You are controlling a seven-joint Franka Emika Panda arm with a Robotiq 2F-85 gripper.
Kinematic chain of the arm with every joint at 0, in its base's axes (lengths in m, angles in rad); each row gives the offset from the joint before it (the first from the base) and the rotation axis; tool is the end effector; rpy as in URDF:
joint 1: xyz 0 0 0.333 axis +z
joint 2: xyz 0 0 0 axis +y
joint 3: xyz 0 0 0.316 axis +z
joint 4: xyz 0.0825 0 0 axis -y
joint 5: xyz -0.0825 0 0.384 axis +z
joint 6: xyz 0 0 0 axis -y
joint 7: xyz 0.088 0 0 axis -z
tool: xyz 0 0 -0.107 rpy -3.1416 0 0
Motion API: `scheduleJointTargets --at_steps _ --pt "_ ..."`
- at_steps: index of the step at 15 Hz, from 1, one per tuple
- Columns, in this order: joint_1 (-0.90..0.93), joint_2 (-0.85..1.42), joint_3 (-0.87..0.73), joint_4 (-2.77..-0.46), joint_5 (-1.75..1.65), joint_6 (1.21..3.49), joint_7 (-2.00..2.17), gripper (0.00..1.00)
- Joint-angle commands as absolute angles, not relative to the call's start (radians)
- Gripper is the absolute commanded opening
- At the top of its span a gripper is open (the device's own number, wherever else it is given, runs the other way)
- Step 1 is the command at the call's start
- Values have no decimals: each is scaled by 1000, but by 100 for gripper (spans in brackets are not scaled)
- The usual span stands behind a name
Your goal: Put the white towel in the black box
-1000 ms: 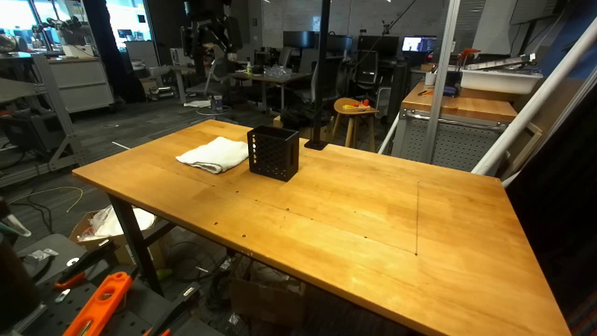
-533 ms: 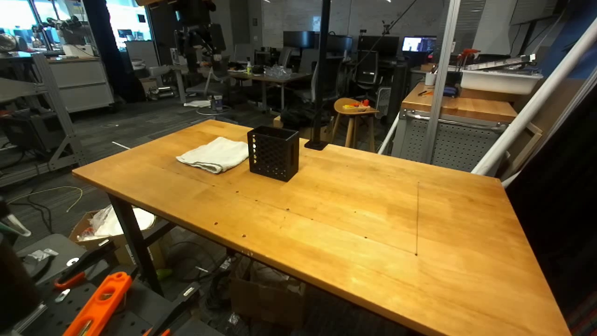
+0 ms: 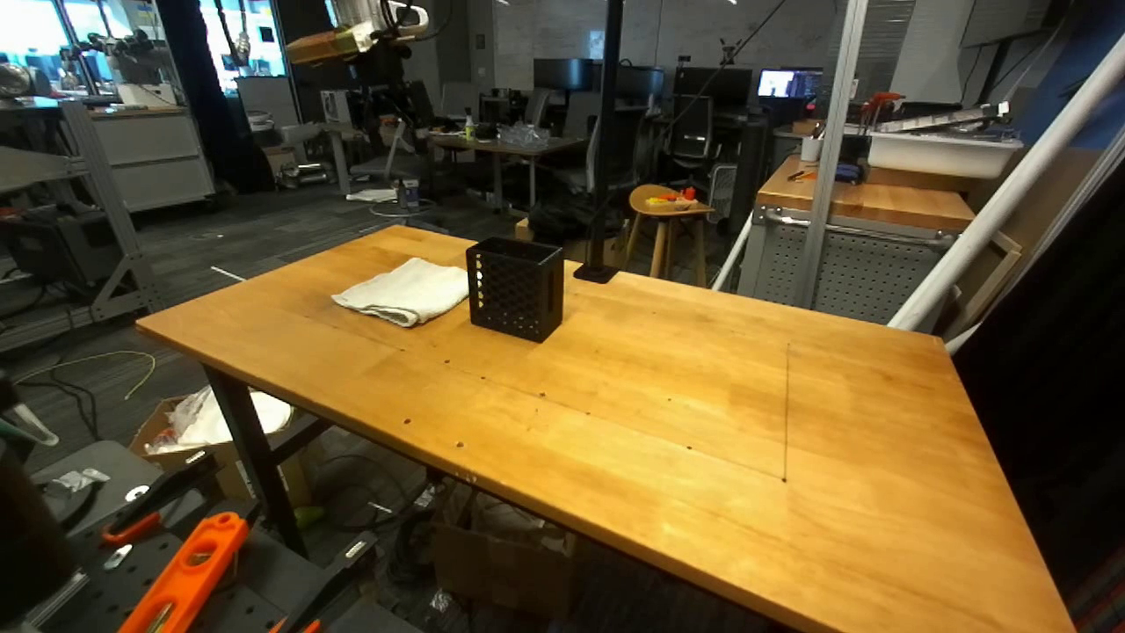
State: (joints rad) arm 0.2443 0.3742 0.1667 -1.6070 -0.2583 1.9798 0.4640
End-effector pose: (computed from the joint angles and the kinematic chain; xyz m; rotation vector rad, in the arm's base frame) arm 0.6214 0.2394 0.4162 2.9811 0.0566 0.1191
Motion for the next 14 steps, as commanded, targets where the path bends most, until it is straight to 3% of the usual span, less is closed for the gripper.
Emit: scheduleJointTargets --at_steps 1,14 --pt "273 501 121 -1496 -274 2034 424 100" --pt "309 805 94 -1368 -180 2164 352 100"
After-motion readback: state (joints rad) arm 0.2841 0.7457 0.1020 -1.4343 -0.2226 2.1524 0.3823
